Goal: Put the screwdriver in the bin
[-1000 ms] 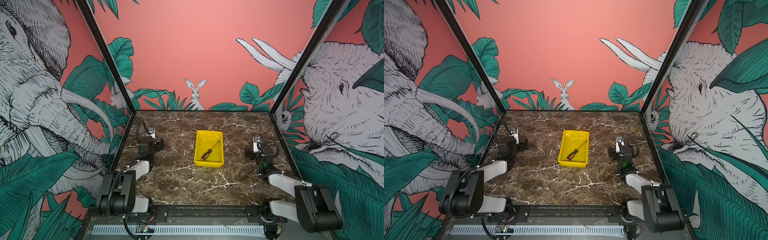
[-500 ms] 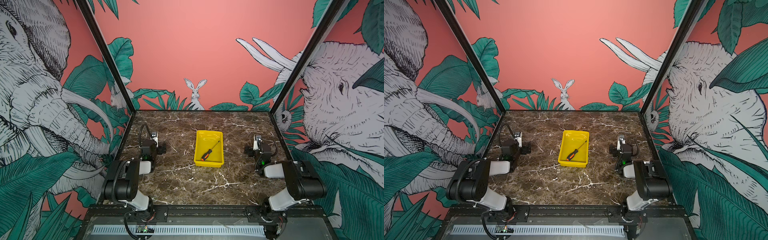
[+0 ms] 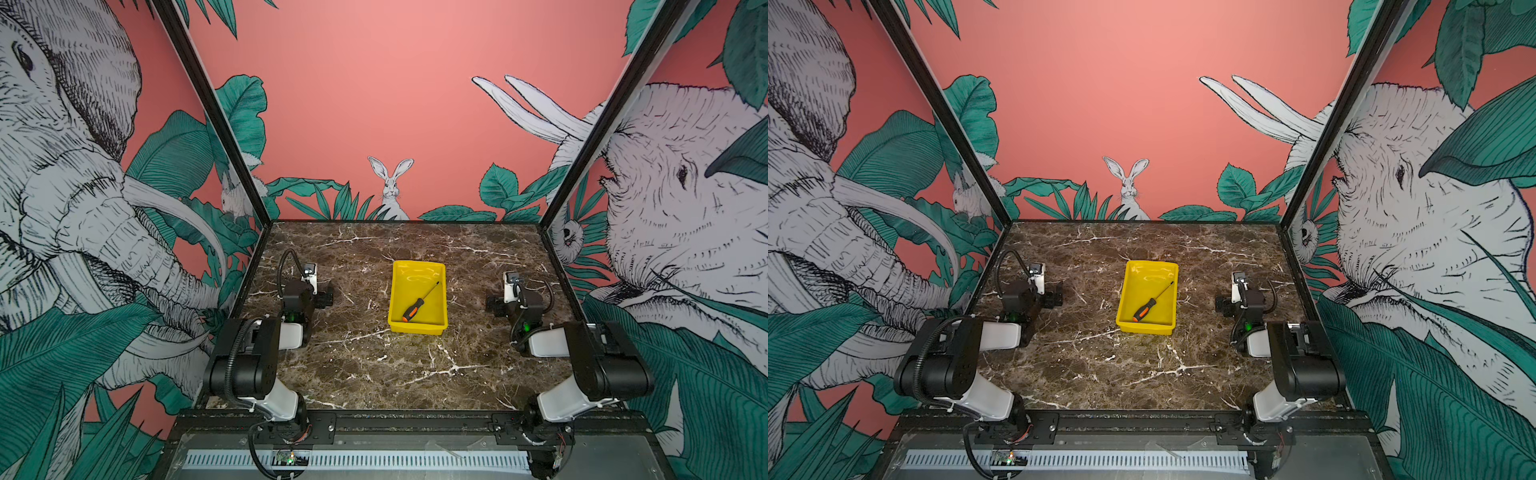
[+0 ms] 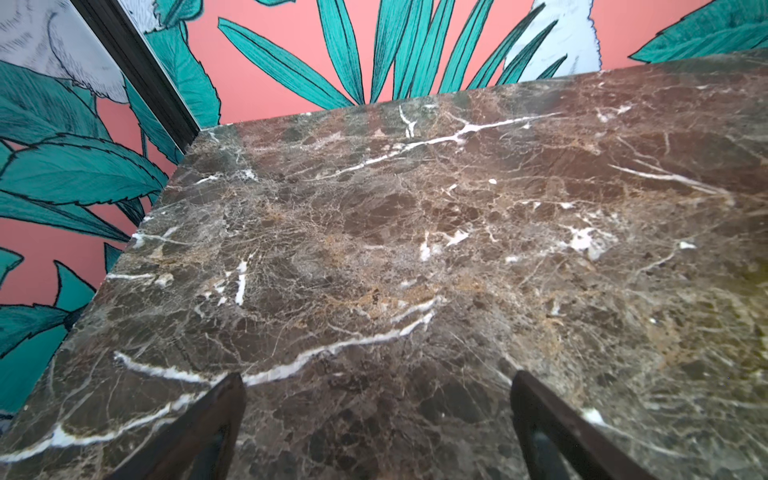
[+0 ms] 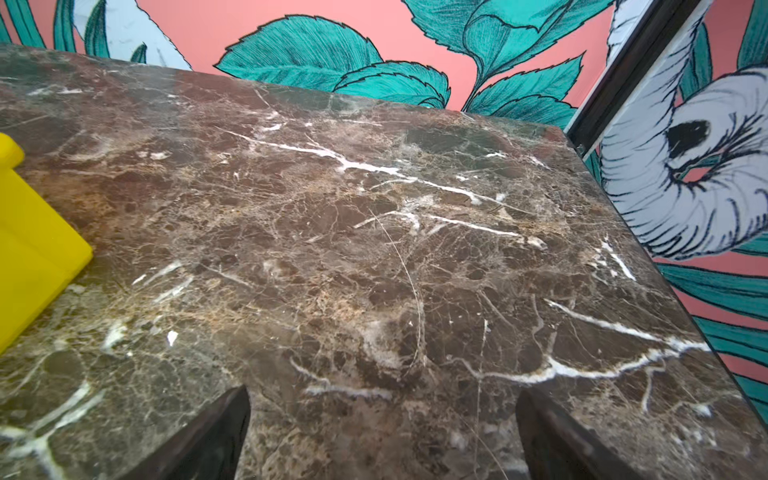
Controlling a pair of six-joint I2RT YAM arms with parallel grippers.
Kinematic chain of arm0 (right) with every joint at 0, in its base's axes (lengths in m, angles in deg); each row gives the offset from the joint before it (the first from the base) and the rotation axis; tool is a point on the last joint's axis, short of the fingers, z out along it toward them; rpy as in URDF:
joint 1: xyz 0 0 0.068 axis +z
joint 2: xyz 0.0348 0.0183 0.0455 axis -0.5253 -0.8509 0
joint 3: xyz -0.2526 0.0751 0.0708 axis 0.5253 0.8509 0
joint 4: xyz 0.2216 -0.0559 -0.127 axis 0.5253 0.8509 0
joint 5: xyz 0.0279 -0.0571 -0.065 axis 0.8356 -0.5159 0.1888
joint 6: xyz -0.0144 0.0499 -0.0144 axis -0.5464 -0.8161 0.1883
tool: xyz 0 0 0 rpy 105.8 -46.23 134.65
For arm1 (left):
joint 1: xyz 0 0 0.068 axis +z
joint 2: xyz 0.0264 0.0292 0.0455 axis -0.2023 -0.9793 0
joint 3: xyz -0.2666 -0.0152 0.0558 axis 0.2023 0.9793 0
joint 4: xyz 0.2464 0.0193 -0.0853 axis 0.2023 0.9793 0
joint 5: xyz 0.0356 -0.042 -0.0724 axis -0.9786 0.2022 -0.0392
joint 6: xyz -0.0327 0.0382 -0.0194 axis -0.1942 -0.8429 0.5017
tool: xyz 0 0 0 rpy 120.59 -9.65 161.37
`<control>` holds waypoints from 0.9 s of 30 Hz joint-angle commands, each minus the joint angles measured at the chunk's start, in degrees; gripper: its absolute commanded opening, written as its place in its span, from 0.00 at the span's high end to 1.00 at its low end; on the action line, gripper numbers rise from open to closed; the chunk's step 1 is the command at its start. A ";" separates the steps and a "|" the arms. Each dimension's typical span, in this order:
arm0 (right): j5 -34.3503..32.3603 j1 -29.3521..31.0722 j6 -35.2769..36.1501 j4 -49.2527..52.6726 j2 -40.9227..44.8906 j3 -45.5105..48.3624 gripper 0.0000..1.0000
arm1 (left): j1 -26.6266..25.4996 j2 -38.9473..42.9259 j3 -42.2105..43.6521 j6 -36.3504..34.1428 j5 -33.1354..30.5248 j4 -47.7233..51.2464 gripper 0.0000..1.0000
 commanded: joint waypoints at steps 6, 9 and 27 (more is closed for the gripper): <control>-6.36 -0.20 -2.35 -4.67 0.70 0.49 0.01 | 0.24 0.48 0.47 -0.59 0.10 -1.06 0.00; -7.06 -0.15 -2.70 -5.22 0.75 0.80 0.01 | 0.33 0.49 0.52 -0.60 0.10 -1.08 0.00; -1.90 -0.17 -0.83 -8.42 0.70 2.57 0.01 | 0.33 0.36 0.18 -0.60 0.03 -0.68 0.00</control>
